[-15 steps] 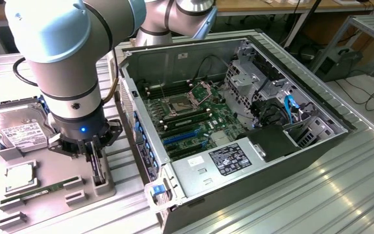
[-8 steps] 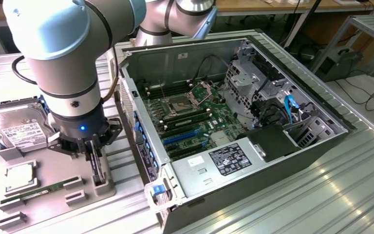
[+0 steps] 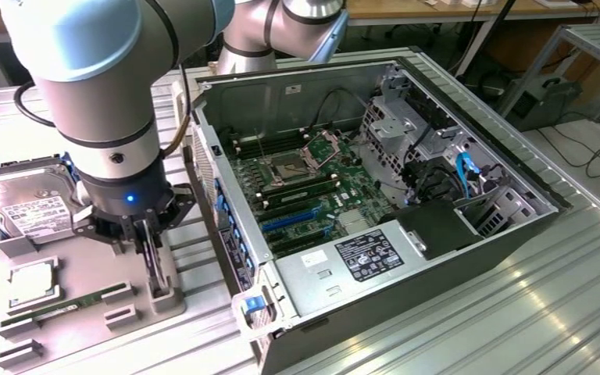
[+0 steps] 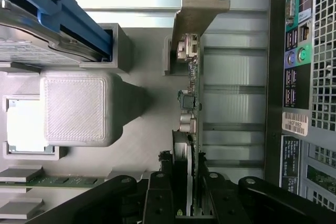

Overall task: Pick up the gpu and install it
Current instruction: 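Pick up the gpu and move the gpu toward the slot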

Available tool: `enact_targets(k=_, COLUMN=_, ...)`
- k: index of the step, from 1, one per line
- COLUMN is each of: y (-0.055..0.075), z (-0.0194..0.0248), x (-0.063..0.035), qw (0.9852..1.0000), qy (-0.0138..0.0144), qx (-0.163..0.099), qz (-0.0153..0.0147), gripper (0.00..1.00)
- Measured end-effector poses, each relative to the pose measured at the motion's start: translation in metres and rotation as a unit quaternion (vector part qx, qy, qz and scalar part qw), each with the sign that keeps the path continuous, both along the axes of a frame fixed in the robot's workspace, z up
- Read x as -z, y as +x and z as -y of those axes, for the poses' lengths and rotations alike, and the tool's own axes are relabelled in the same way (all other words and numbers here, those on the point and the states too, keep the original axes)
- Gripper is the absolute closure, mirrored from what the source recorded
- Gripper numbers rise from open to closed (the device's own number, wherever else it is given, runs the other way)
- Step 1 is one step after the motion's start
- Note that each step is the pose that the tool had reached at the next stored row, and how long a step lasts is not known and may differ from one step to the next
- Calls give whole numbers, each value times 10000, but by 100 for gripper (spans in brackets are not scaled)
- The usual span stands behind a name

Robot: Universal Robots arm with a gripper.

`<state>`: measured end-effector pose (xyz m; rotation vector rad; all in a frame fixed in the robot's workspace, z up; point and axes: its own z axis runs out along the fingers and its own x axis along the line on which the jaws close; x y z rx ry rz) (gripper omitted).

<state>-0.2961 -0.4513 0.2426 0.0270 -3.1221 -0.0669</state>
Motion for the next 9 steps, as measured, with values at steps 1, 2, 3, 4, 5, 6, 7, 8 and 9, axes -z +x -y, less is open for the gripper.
enact_targets(k=1, y=0, z=0, x=-9, qw=10000, qy=1, qx=0, qz=0, gripper=73)
enact_targets(k=2, y=1, z=0, x=-22, qw=10000, qy=1, qx=0, qz=0, gripper=73)
enact_targets(k=3, y=0, z=0, x=-29, qw=10000, qy=1, qx=0, qz=0, gripper=73)
enact_targets(k=4, y=0, z=0, x=-37, qw=10000, qy=1, qx=0, qz=0, gripper=73)
enact_targets(k=5, y=0, z=0, x=-46, qw=10000, qy=1, qx=0, qz=0, gripper=73)
enact_targets(k=6, y=0, z=0, x=-55, qw=10000, qy=1, qx=0, qz=0, gripper=73)
enact_targets(k=7, y=0, z=0, x=-66, qw=10000, qy=2, qx=0, qz=0, gripper=73)
enact_targets(k=8, y=0, z=0, x=-75, qw=10000, qy=3, qx=0, qz=0, gripper=73)
enact_targets(k=9, y=0, z=0, x=-87, qw=10000, qy=4, qx=0, qz=0, gripper=73)
